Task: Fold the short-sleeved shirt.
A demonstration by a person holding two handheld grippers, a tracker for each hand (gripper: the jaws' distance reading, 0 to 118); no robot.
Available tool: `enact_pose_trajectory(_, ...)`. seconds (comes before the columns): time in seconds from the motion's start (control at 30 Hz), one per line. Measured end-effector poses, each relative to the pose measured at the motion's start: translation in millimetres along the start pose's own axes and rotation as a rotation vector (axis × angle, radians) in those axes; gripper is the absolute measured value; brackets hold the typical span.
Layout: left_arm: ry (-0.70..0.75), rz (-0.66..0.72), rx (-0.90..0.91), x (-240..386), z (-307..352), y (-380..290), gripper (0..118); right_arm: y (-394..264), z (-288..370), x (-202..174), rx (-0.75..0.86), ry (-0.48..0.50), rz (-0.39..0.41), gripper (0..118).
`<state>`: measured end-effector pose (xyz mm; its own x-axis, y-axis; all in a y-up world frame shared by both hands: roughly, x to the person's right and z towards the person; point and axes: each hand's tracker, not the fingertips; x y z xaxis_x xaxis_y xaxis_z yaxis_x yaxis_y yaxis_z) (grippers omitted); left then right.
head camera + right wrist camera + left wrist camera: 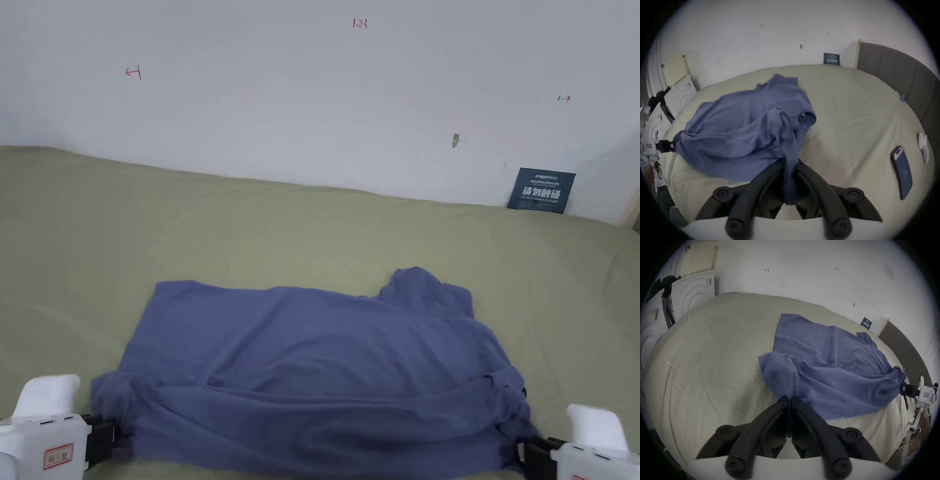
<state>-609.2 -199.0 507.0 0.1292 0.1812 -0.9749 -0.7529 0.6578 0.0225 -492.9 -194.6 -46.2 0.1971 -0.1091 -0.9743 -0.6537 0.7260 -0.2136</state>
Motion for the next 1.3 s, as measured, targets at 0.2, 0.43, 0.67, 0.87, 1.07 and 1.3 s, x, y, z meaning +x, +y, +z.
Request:
enact_pose_trajectory(0.2, -0.076, -0.029, 0.058, -17.2, 58.7, 0.9, 4, -0.1, 86.3, -9.7, 0.063, 0.04, -0.009, 7)
enact_pose_trajectory(0.43, -0.106, -0.042, -0.022, -36.8, 113.6, -43.5, 4, -53.2, 147.6, 6.7, -0.045, 0.015, -0.057, 7)
enact_pose_trajectory(0.67, -0.075, 0.041, -0.201, -54.2, 116.9, -112.6, 4, -111.3, 147.6, 19.5, -0.251, -0.028, -0.135, 7)
enact_pose_trajectory(0.87, -0.081, 0.096, -0.177, -68.7, 108.3, -135.9, 4, -117.4, 132.1, 18.2, -0.304, -0.097, -0.126, 7)
enact_pose_trajectory(1.07, -0.066, 0.064, -0.077, -66.9, 141.4, -117.6, 90, -97.4, 191.0, 2.4, -0.059, 0.022, -0.159, 18)
enact_pose_trajectory(1.3, -0.099, 0.043, 0.48, 5.0, 247.6, -76.1, 88, -53.5, 270.8, -49.7, 0.496, 0.061, 0.101, 58)
